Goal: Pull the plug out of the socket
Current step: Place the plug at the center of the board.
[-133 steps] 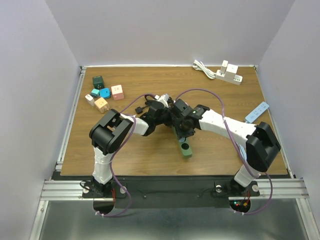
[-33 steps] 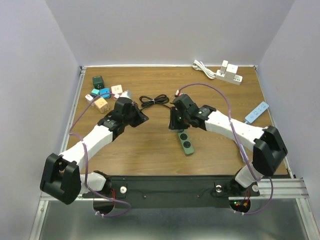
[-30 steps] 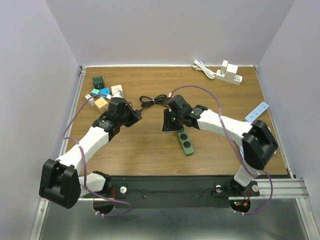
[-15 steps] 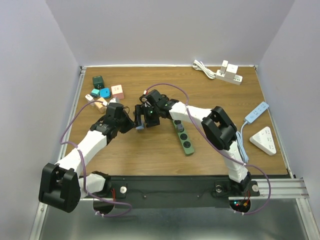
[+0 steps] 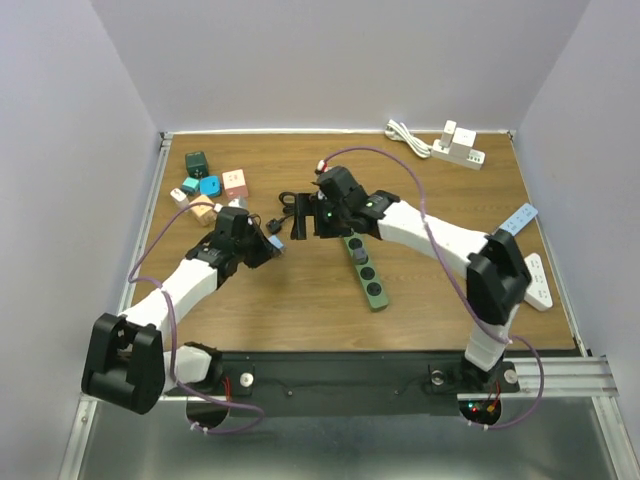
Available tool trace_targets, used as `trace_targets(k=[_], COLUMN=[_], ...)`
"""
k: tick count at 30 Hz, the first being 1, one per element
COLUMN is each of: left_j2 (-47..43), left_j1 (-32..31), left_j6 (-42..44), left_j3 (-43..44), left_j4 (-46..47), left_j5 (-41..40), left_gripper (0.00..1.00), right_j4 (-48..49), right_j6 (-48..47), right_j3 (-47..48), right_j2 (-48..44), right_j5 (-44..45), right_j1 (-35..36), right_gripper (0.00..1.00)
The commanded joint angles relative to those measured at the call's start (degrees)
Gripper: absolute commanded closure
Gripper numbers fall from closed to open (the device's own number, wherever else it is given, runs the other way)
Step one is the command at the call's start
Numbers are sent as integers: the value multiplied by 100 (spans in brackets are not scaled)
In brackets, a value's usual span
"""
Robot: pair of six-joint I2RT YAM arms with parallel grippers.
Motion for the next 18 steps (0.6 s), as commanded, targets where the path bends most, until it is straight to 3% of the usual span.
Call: trace_targets(k=[1,4,6,7,8,18], left_j2=[258,749,952,1057,1276,2315], left_j1=[-84,-495,-715,-830,-1066,-1815], left_j6=[154,206,224,241,276,364], left_j3=[-27,331,517,631,884,2073], left_j4=[693,992,1045,1063,1037,870], left_j5=[758,900,926,926,918,891], left_gripper=[100,100,100,100,100,100], right_j4=[-762,-1290,-1431,-1431,-1431,-1309], right_j6=[-450,-363,-223,-31,111,1095], right_j3=[-30,-266,-486,-652,-950,-2683], right_j2=[-839,-1129,-1367,-1490,-1796,-3002], right_j5=[1355,2199,2438,2595,2666,2158], right_j1=[-47,-47,-56,-73,-73,-196], right_gripper=[3,11,39,58,99,100])
